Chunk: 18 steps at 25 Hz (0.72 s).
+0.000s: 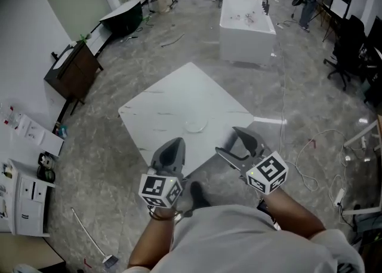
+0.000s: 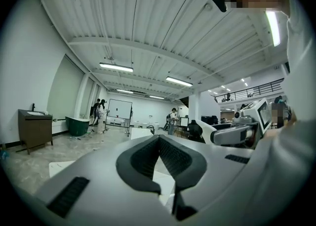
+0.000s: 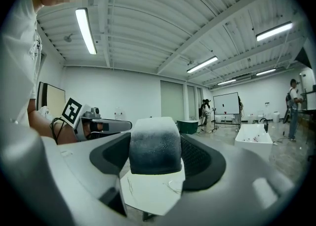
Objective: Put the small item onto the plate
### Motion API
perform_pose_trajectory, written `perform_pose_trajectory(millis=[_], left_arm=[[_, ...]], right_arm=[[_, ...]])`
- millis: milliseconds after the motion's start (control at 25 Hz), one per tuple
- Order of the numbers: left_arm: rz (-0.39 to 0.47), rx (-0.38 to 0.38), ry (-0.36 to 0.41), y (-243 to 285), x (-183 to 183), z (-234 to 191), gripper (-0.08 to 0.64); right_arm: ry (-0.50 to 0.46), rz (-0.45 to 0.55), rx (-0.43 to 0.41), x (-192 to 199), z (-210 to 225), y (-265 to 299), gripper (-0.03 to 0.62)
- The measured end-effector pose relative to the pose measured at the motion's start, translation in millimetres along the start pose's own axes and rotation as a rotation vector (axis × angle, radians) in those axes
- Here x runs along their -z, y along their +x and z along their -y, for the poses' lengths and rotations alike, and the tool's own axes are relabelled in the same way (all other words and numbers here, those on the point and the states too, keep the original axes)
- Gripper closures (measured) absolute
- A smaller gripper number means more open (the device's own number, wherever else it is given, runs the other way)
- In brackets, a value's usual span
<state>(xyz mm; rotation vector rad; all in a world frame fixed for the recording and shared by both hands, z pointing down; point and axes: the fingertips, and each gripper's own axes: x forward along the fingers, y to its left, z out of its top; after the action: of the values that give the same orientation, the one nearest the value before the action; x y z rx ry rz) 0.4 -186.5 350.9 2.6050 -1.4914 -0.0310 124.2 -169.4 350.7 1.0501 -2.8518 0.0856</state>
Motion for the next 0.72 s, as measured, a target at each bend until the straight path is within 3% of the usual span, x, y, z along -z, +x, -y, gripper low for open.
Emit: perform_pose_trajectory(millis=[360,720], left_arm=[[-0.049,0.082,-0.053,89.3,6.2,-105.1,0.554],[-0.07,0.144,-0.111,130.9,39.3,-181.5,0.554]], right_arm=[[0.018,-0.072,0.063,3.0,60.4,118.7,0.287],[0.008,-0.195,0.091,46.1,83.3,207.4,0.287]])
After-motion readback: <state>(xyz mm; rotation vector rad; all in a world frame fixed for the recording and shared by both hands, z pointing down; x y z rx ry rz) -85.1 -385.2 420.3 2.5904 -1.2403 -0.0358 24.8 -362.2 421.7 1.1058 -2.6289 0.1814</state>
